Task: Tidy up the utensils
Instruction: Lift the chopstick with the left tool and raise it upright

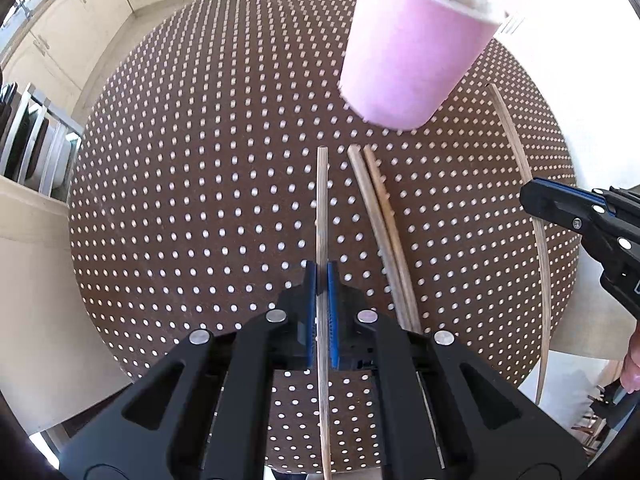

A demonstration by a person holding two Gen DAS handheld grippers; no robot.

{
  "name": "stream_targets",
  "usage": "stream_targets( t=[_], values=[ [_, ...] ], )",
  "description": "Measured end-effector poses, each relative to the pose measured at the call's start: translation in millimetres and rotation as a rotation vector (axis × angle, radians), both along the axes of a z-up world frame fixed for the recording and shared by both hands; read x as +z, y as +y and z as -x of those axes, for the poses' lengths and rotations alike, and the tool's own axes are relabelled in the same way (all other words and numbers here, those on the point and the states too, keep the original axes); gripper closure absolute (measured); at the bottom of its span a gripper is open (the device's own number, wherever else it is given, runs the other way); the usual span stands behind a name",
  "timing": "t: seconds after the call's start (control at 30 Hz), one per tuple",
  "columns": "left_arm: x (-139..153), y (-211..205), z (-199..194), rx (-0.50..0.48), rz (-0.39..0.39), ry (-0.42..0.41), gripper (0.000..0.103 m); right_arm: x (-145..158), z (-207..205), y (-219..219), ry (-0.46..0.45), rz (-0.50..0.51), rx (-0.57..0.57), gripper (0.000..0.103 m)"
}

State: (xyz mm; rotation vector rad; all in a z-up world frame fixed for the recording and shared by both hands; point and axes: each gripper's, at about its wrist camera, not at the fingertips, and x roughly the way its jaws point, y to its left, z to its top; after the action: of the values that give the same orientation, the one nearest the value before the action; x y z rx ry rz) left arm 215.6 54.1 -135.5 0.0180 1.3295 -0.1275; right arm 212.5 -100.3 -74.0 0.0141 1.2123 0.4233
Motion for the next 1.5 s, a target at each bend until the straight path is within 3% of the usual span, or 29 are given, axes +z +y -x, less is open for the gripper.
stream_targets(
  t=[0.33, 0.67, 1.5],
  values=[
    [44.4, -8.2, 9.7, -0.023, -0.032, -0.145, 0.097, 37.9, 15.8, -22.2, -0.068, -0.094, -0.025, 0.098],
    [95.9, -13.0, 17.0, -0.025, -0.018, -0.243, 0.097, 79.9, 27.0, -24.7, -0.209, -0.162, -0.004, 0.098],
    [223.3, -13.7, 50.4, -0.03, -0.052, -0.659, 0.097, 179.9, 48.2, -37.6, -0.569, -0.288, -0.05, 0.098]
  ],
)
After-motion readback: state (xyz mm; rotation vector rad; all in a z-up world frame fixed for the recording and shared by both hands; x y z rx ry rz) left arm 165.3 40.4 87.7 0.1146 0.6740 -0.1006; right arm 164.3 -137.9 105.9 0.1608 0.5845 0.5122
